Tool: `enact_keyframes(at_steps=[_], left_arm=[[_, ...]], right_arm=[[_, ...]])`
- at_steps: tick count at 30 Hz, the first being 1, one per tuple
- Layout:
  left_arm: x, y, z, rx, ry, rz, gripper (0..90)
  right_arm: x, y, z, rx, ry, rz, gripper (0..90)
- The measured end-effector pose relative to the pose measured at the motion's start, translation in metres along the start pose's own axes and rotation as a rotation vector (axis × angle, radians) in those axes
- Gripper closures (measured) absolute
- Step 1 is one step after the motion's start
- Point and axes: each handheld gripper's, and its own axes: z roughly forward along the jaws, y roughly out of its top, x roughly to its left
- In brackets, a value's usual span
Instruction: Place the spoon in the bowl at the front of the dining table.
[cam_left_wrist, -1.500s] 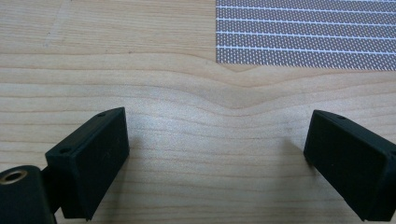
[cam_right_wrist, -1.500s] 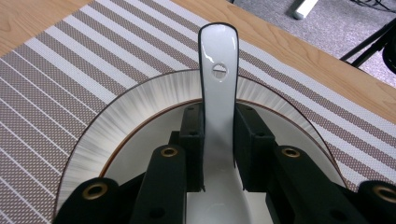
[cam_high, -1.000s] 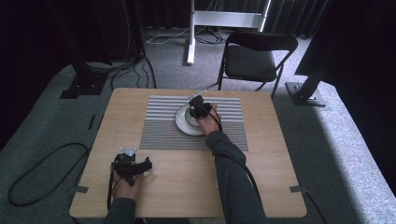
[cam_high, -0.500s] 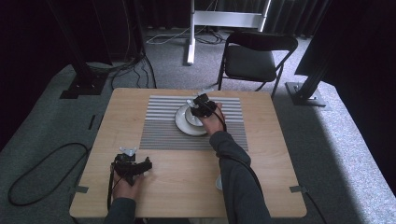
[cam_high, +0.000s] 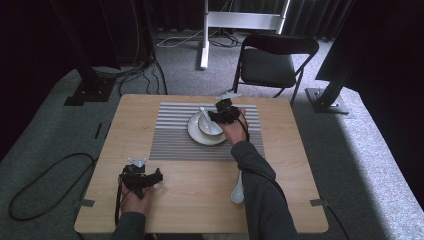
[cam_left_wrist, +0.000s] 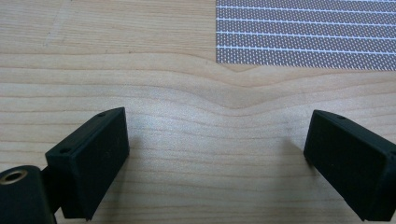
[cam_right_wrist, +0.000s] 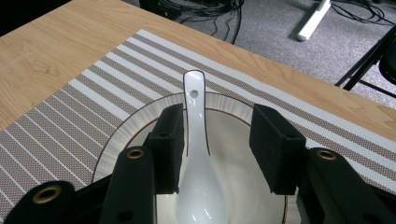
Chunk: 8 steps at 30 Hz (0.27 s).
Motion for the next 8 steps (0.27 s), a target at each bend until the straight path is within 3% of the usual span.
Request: enact_keyframes(at_steps=[8], left_arm=[[-0.0001, 0.0000, 0.0000, 0.000, 0.001, -0.001, 7.0]], right_arm=[[-0.0002, -0.0015, 0.0011, 0.009, 0.004, -0.002, 54.4]])
